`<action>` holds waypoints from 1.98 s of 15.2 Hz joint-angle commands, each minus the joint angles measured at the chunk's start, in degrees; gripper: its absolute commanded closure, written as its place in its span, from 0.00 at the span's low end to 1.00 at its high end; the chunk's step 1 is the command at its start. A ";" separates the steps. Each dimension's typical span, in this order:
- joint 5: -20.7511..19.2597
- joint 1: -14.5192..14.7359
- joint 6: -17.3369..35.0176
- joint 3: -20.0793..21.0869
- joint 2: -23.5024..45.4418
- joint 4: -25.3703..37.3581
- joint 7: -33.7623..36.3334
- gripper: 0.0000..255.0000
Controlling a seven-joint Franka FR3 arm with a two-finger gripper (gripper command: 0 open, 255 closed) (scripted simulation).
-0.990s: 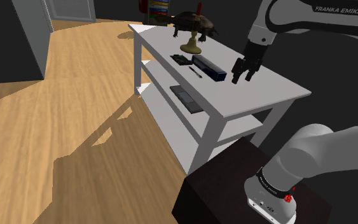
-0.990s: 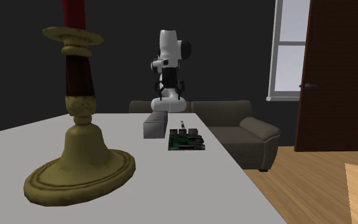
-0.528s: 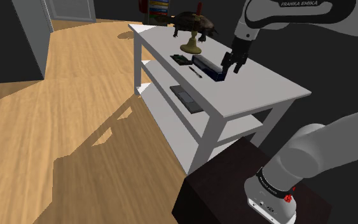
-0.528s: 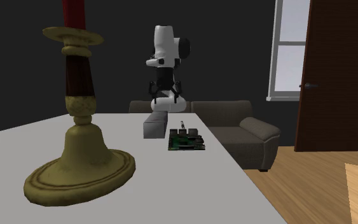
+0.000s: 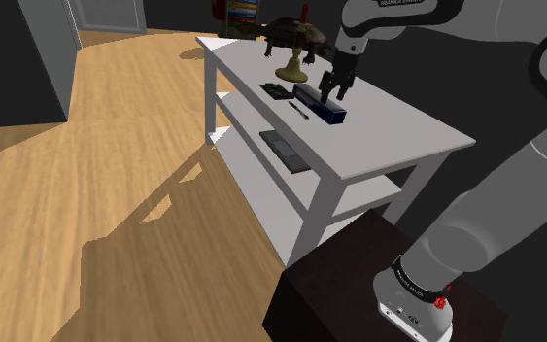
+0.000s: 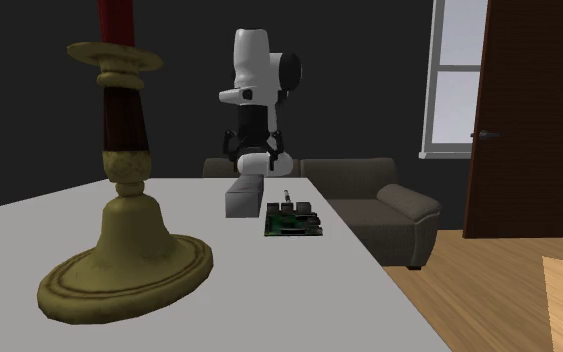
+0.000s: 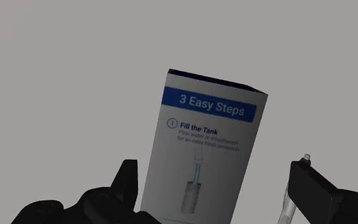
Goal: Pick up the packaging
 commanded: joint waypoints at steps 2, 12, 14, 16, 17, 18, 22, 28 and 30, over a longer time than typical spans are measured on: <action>1.29 -0.28 -0.16 -0.78 7.01 7.43 -2.85 0.00; 2.41 -0.67 5.01 -0.96 12.25 7.63 -4.60 0.00; 2.41 -0.67 5.01 -0.96 12.25 7.63 -4.60 0.00; 2.41 -0.67 5.01 -0.97 12.23 7.62 -4.61 1.00; 2.40 -0.67 5.00 -0.97 12.20 7.60 -4.61 1.00; 2.40 -0.67 5.01 -0.97 12.22 7.60 -4.61 1.00; 2.41 -0.68 4.99 -0.98 12.22 7.63 -4.64 1.00; 2.31 -0.66 2.02 -0.98 11.88 10.27 -4.54 1.00; 2.28 -0.66 0.50 -0.99 11.78 11.68 -4.52 1.00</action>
